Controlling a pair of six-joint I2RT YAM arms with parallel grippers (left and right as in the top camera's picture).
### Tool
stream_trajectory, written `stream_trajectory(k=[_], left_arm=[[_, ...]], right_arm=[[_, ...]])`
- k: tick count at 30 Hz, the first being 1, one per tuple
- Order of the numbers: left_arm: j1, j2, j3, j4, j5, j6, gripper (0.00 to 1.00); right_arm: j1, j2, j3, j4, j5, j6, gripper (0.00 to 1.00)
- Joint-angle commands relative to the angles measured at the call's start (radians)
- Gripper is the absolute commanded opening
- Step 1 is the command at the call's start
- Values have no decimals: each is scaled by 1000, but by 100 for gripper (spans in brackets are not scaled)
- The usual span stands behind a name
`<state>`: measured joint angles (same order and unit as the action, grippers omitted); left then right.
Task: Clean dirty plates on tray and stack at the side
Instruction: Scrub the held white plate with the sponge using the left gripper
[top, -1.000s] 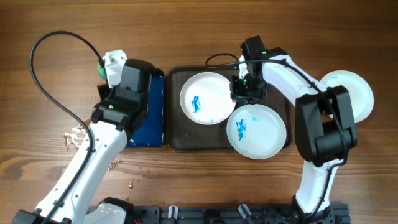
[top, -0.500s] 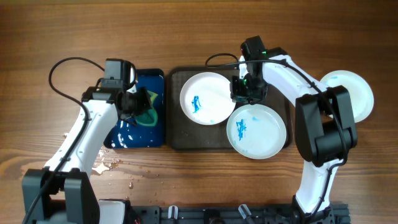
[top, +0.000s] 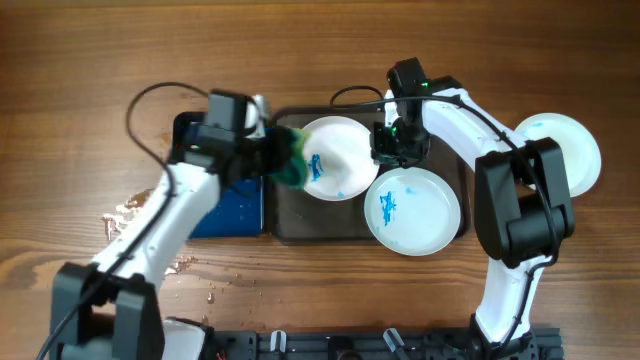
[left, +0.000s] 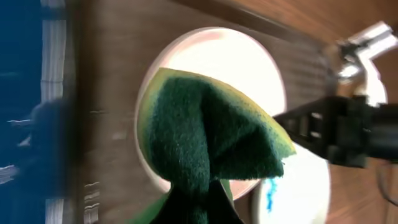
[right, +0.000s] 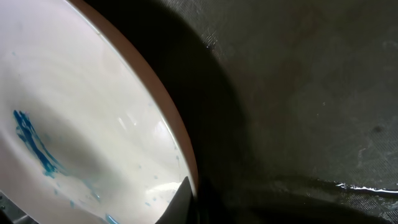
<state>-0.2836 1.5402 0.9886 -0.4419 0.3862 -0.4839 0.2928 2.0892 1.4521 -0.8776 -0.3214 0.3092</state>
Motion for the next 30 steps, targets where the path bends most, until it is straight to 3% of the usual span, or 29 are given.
stream_trajectory(k=[1,8,11,18,27,30], left_arm=[[-102,93,12,100,-3,-121,4],[-173,307,13,349,13,-286,4],[-206,359,14,374,-94,-336,4],[-194,377,14,89,-505,-335,4],[-193,377,74,-142,-787,-333,4],[-193,377,109,-188,-816,-333,4]], right_arm=[[-4,16,-7,-3,-21,-18,5],[-4,16,-7,-26,-21,-16,5],[-4,16,-7,-34,-33,-10,5],[10,16,-7,-43,-42,-11,5],[25,16,-7,-39,-35,-10,5],[25,16,-7,-39,-35,-10,5]])
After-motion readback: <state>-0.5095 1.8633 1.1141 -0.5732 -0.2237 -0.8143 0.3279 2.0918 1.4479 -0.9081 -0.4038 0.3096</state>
